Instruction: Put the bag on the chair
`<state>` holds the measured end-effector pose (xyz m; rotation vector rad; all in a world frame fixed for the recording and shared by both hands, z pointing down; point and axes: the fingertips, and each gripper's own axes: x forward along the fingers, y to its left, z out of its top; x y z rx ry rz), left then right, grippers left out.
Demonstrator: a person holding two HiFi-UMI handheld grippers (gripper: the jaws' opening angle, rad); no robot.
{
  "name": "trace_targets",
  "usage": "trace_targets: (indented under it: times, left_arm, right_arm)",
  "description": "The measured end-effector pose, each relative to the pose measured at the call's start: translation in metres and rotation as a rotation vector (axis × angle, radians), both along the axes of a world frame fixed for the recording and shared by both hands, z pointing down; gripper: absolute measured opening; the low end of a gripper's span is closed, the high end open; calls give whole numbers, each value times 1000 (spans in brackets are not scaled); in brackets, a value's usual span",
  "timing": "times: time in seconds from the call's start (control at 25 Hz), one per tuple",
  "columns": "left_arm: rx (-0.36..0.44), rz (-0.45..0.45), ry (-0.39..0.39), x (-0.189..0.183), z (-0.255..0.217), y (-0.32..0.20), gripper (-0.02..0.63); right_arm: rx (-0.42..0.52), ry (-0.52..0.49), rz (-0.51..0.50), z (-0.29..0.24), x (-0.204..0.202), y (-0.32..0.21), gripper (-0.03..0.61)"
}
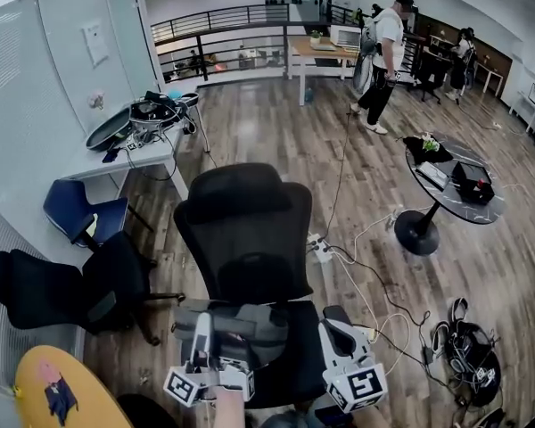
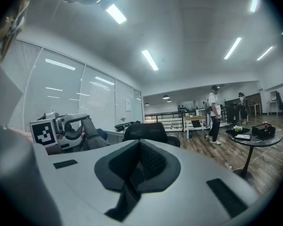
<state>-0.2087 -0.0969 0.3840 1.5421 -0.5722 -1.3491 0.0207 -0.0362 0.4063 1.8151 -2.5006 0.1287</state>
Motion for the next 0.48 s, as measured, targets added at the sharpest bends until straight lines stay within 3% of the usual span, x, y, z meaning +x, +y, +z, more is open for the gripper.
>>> trace_targets:
  times: [0.48]
  left_arm:
    - [-93, -66, -14, 26, 37, -9, 41]
  right_arm:
    - [-57, -26, -95, 30, 19, -34, 12]
